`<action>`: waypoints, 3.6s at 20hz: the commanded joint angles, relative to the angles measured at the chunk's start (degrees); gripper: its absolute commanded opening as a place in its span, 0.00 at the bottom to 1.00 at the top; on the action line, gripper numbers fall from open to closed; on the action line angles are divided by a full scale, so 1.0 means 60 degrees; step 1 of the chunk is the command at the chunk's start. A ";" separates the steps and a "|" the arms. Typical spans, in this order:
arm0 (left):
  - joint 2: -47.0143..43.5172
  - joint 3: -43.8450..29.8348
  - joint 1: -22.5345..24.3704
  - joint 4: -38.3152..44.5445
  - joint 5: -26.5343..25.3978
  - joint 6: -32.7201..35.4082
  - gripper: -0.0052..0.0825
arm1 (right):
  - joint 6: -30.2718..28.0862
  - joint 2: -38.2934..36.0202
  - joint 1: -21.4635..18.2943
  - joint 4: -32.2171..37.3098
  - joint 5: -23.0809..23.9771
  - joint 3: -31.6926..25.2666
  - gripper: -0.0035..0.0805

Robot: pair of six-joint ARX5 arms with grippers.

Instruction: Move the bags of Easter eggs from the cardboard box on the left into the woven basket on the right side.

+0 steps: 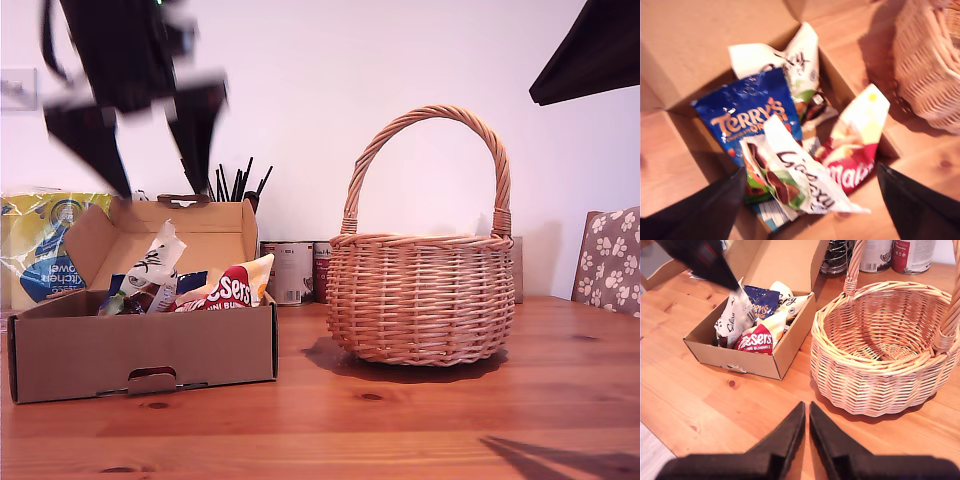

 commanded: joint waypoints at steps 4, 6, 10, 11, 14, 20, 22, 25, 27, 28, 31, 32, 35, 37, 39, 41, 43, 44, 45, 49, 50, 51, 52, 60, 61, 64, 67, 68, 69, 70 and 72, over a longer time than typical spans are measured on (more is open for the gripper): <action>0.1293 -0.0146 0.0062 0.0007 -0.0321 -0.0408 0.95 | -0.0025 0.0004 -0.0040 0.0084 0.0004 -0.0240 0.04; 0.1537 -0.0146 0.0069 -0.0204 -0.0419 -0.0448 0.95 | -0.0029 0.0004 -0.0040 0.0087 0.0007 -0.0240 0.04; 0.1585 -0.0146 0.0146 -0.0568 -0.0834 -0.0590 0.94 | -0.0029 0.0004 -0.0040 0.0084 0.0007 -0.0240 0.04; 0.1588 -0.0146 0.0197 -0.0699 -0.0812 -0.0634 0.94 | -0.0029 0.0004 -0.0040 0.0087 0.0007 -0.0240 0.04; 0.1625 -0.0146 0.0397 -0.0747 -0.0754 -0.0747 0.80 | -0.0029 0.0004 -0.0040 0.0087 0.0007 -0.0240 0.04; 0.1636 -0.0146 0.0670 -0.0608 -0.0142 -0.0729 0.46 | -0.0029 0.0004 -0.0040 0.0091 0.0007 -0.0240 0.04; 0.1636 -0.0146 0.0692 -0.0623 0.0029 -0.0725 0.37 | -0.0029 0.0004 -0.0040 0.0091 0.0007 -0.0240 0.04; 0.1636 -0.0146 0.0692 -0.0393 0.0044 -0.0535 0.14 | -0.0029 0.0004 -0.0040 0.0087 0.0004 -0.0240 0.04; 0.1636 -0.0146 0.0685 -0.0197 0.0051 -0.0459 0.06 | -0.0029 0.0004 -0.0040 0.0084 0.0004 -0.0240 0.04; 0.1636 -0.0146 0.0670 -0.0160 0.0062 -0.0404 0.05 | -0.0029 0.0004 -0.0040 0.0084 0.0004 -0.0240 0.04; 0.1545 -0.0142 0.0663 -0.0197 0.0109 -0.0124 0.04 | -0.0029 0.0004 -0.0040 0.0084 0.0007 -0.0240 0.04; 0.1464 -0.0138 0.0663 -0.0248 0.0197 -0.0051 0.04 | -0.0029 0.0004 -0.0040 0.0084 0.0004 -0.0240 0.04; 0.0831 -0.0138 0.0663 -0.0302 0.0623 0.0062 0.04 | -0.0029 0.0004 -0.0040 0.0087 0.0007 -0.0240 0.04; 0.0229 -0.0138 0.0663 -0.0273 0.1009 0.0222 0.04 | -0.0029 0.0004 -0.0040 0.0087 0.0004 -0.0240 0.04; -0.0361 -0.0138 0.0663 -0.0146 0.1475 0.0288 0.04 | -0.0029 0.0004 -0.0040 0.0087 0.0007 -0.0240 0.04; -0.0812 -0.0138 0.0663 0.0259 0.2153 0.0284 0.04 | -0.0029 0.0004 -0.0040 0.0091 0.0007 -0.0240 0.04; -0.1038 -0.0138 0.0605 0.0936 0.3129 0.0277 0.04 | -0.0029 0.0004 -0.0040 0.0091 0.0007 -0.0240 0.04; -0.1071 -0.0138 0.0510 0.1359 0.3617 0.0277 0.04 | -0.0029 0.0004 -0.0040 0.0087 0.0007 -0.0240 0.04; -0.1071 -0.0138 0.0375 0.1723 0.4127 0.0277 0.04 | -0.0029 0.0004 -0.0040 0.0087 0.0007 -0.0240 0.04; -0.0856 -0.0142 -0.0521 0.3406 0.4659 0.0280 0.04 | 0.0120 -0.0004 -0.0077 0.0051 0.0029 -0.0240 0.03; -0.0758 -0.0142 -0.0765 0.3952 0.4652 0.0288 0.04 | 0.0321 -0.0029 -0.0135 0.0018 0.0222 -0.0240 0.03; -0.0685 -0.0142 -0.0994 0.4513 0.4648 0.0291 0.04 | 0.0441 -0.0069 -0.0208 -0.0025 0.0499 -0.0240 0.03; -0.0557 -0.0142 -0.1198 0.5027 0.4648 0.0372 0.04 | 0.0470 -0.0149 -0.0299 -0.0138 0.0772 -0.0237 0.03; 0.0954 -0.0142 -0.2182 0.7799 0.4462 0.0535 0.04 | 0.0550 -0.1370 -0.0827 -0.0656 0.1581 -0.0233 0.03; 0.1195 -0.0142 -0.2251 0.8102 0.4459 0.0535 0.04 | 0.0550 -0.1450 -0.0827 -0.0703 0.1577 -0.0233 0.03; 0.1628 -0.0142 -0.2430 0.8688 0.4342 0.0568 0.06 | 0.0554 -0.1483 -0.0827 -0.0816 0.1555 -0.0233 0.03; 0.1636 -0.0142 -0.2575 0.8874 0.4215 0.1224 0.28 | 0.0579 -0.1483 -0.0827 -0.0929 0.1494 -0.0230 0.03; 0.1636 -0.0142 -0.2597 0.8925 0.4215 0.1377 0.46 | 0.0579 -0.1483 -0.0827 -0.0922 0.1494 -0.0230 0.03; 0.1636 -0.0142 -0.2597 0.8921 0.4215 0.1472 0.66 | 0.0579 -0.1483 -0.0823 -0.0922 0.1483 -0.0230 0.03; 0.1636 -0.0142 -0.2623 0.8899 0.4218 0.1464 0.73 | 0.0579 -0.1483 -0.0823 -0.0933 0.1472 -0.0230 0.03; 0.1617 -0.0142 -0.2659 0.8863 0.4226 0.1461 0.63 | 0.0554 -0.1453 -0.0827 -0.1042 0.1490 -0.0230 0.03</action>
